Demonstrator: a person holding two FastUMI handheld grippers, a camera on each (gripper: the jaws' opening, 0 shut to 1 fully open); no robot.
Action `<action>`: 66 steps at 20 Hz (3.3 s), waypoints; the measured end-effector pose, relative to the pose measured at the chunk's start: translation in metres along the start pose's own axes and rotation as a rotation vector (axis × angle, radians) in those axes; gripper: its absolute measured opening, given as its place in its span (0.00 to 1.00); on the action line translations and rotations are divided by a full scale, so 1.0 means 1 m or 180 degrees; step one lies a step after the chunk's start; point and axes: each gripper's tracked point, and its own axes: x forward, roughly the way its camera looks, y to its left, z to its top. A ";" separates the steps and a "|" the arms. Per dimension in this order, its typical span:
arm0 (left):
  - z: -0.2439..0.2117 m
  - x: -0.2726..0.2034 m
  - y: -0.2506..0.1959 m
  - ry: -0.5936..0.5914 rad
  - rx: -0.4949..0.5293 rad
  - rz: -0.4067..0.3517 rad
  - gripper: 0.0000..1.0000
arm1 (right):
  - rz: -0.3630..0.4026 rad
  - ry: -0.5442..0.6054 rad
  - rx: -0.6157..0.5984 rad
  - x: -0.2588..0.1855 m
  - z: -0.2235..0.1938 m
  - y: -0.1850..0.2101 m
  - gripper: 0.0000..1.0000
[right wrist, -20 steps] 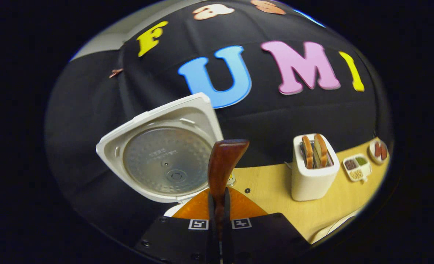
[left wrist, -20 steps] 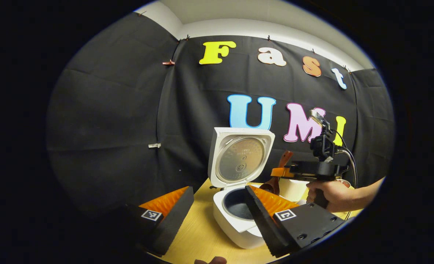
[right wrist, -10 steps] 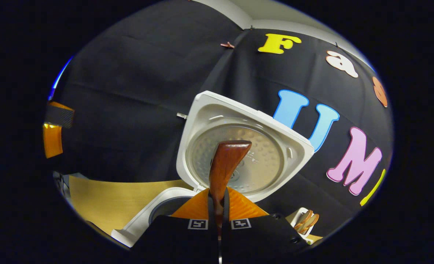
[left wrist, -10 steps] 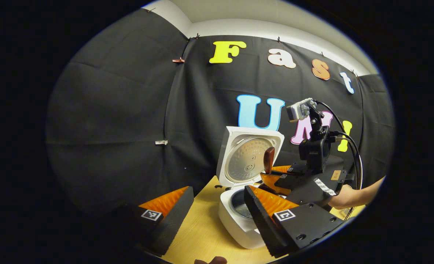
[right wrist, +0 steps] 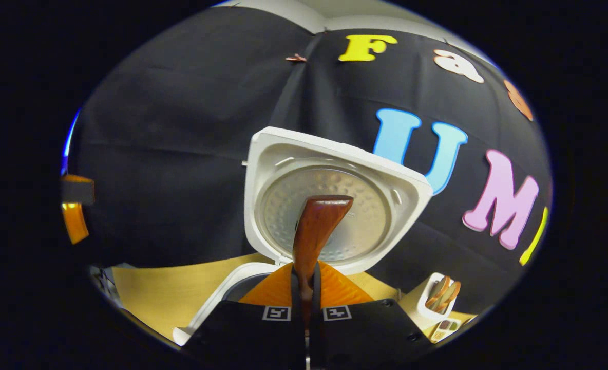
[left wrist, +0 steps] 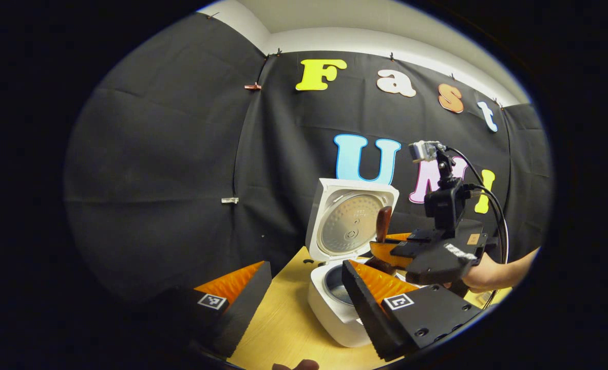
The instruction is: Close the left gripper, press the button to open the rice cooker; take a wooden spoon from the chopstick holder with the right hand, scoop a spoonful of rice and pour it into the rice cooker, then put the wooden spoon back into the chopstick holder.
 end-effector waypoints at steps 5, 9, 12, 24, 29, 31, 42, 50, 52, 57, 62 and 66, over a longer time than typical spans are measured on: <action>0.004 -0.003 -0.014 -0.0022 0.0054 -0.0053 0.95 | -0.0175 -0.0038 0.1313 -0.019 0.010 -0.040 0.08; 0.009 -0.007 -0.032 -0.0041 0.0105 -0.0141 0.96 | -0.0333 -0.0167 0.2000 -0.048 0.018 -0.078 0.08; 0.014 -0.009 -0.046 -0.0057 0.0121 -0.0190 0.95 | -0.0371 -0.0343 0.2590 -0.082 0.029 -0.102 0.08; 0.037 -0.006 -0.116 -0.0230 0.0213 -0.0392 0.95 | -0.0986 -0.1133 0.2906 -0.280 0.042 -0.263 0.08; 0.044 -0.001 -0.146 -0.0315 0.0149 -0.0420 0.95 | -0.1451 -0.1067 0.2811 -0.366 -0.019 -0.340 0.08; 0.045 0.001 -0.159 -0.0316 0.0185 -0.0429 0.95 | -0.1671 -0.0912 0.2734 -0.396 -0.054 -0.369 0.08; 0.049 0.002 -0.217 -0.0266 0.0395 -0.0353 0.95 | -0.1853 0.0245 0.2312 -0.416 -0.242 -0.420 0.08; 0.061 0.003 -0.220 -0.0255 0.0429 -0.0250 0.95 | -0.1732 0.0629 0.2357 -0.385 -0.320 -0.408 0.08; 0.068 0.005 -0.217 -0.0307 0.0430 -0.0235 0.95 | -0.1756 0.0667 0.2455 -0.382 -0.330 -0.408 0.08; 0.086 0.007 -0.209 -0.0439 0.0458 -0.0147 0.95 | -0.1676 0.0670 0.2719 -0.384 -0.336 -0.404 0.08; 0.105 0.013 -0.204 -0.0580 0.0355 -0.0157 0.95 | -0.1872 0.0591 0.2756 -0.401 -0.328 -0.413 0.67; 0.144 0.023 -0.201 -0.0930 0.0188 -0.0224 0.95 | -0.2227 0.0485 0.2431 -0.438 -0.302 -0.416 0.92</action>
